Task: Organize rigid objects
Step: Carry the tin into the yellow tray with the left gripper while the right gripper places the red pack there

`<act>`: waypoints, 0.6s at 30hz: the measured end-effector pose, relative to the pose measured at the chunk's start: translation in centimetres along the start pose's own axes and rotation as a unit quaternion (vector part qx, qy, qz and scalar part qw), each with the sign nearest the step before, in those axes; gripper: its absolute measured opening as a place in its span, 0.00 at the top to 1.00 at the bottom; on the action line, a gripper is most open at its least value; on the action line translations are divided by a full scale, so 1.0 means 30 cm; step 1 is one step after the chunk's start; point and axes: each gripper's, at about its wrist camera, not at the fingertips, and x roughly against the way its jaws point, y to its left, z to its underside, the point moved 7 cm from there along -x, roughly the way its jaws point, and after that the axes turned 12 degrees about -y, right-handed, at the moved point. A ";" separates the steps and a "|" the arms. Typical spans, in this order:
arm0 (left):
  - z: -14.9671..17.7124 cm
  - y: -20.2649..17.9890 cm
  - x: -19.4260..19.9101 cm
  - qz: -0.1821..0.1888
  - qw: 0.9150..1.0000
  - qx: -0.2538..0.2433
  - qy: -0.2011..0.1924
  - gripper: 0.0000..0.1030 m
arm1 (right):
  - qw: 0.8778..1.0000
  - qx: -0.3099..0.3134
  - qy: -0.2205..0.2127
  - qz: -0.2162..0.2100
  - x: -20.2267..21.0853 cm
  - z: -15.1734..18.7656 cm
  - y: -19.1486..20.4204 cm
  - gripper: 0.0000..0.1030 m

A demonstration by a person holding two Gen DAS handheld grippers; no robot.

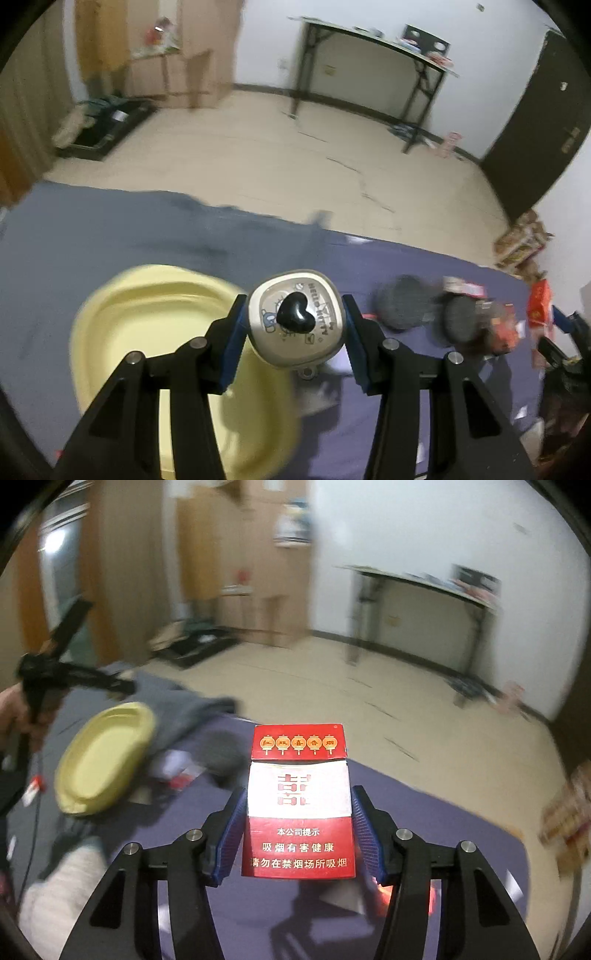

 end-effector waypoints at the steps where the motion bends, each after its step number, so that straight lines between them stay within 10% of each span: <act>1: -0.010 0.084 0.033 -0.015 1.000 -0.003 -0.006 0.51 | 0.999 0.013 0.004 -0.033 -0.030 -0.036 0.101 0.47; 10: 0.136 0.568 0.032 -0.103 0.994 -0.015 0.042 0.51 | 0.976 0.102 0.056 -0.185 -0.336 -0.050 0.865 0.47; 18: 0.279 0.645 -0.164 -0.089 0.992 0.002 0.094 0.51 | 0.963 0.154 0.146 -0.163 -0.655 0.173 1.199 0.47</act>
